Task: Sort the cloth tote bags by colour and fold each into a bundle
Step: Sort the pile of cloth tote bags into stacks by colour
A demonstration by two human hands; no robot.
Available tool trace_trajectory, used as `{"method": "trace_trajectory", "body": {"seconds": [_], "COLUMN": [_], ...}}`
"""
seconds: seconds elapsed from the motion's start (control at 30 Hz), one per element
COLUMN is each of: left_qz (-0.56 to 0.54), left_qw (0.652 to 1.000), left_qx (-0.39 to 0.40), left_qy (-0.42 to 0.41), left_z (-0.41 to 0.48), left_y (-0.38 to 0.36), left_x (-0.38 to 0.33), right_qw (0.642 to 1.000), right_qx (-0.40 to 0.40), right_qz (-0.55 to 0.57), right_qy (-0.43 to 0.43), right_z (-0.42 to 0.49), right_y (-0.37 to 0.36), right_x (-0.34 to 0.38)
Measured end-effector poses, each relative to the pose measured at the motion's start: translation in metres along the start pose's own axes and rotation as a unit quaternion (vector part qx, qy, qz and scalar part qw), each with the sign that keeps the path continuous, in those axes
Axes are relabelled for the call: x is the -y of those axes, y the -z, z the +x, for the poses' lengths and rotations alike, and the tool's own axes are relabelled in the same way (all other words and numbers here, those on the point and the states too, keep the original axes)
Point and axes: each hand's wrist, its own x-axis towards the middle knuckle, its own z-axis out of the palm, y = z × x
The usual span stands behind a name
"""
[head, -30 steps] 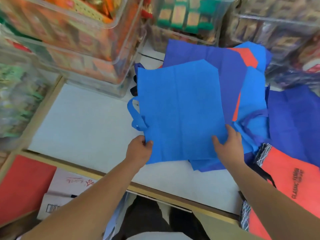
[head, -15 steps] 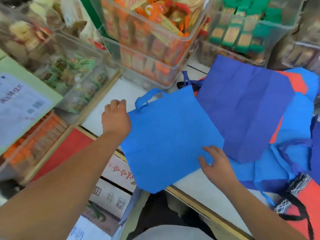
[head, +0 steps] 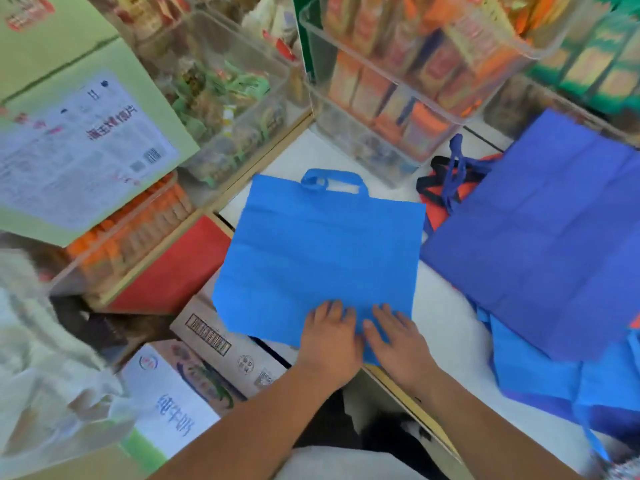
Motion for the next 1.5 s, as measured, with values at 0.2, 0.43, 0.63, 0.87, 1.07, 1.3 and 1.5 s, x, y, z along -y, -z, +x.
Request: {"method": "trace_trajectory", "body": {"seconds": [0.2, 0.43, 0.63, 0.87, 1.07, 1.3, 1.5], "left_qz": [0.005, 0.103, 0.112, -0.088, -0.168, -0.253, -0.349], "left_qw": [0.998, 0.988, 0.99, 0.988, 0.985, 0.967, 0.933], "left_qx": [0.064, 0.097, 0.084, 0.047, 0.039, 0.023, 0.079], "left_qy": [0.011, 0.056, 0.03, -0.119, -0.023, 0.038, 0.032], "left_z": [0.011, 0.041, 0.055, 0.11, 0.178, 0.193, 0.17], "left_y": [-0.007, 0.018, 0.035, 0.036, 0.037, 0.035, 0.028], "left_x": [0.023, 0.053, 0.005, -0.093, -0.129, -0.149, -0.162], "right_qw": [0.952, 0.966, 0.946, 0.907, 0.878, 0.858, 0.848], "right_qx": [0.049, -0.035, -0.169, -0.255, -0.285, -0.269, -0.254], "right_qz": [0.302, 0.254, 0.269, 0.302, 0.343, 0.391, 0.421], "right_qy": [-0.018, -0.043, -0.067, -0.143, -0.174, -0.196, -0.2], "right_z": [-0.007, -0.031, -0.046, -0.084, -0.11, -0.113, -0.105], "right_y": [0.018, 0.039, 0.056, 0.071, 0.073, 0.071, 0.072], "right_x": [0.02, 0.008, -0.011, -0.087, -0.125, -0.141, -0.141]}}
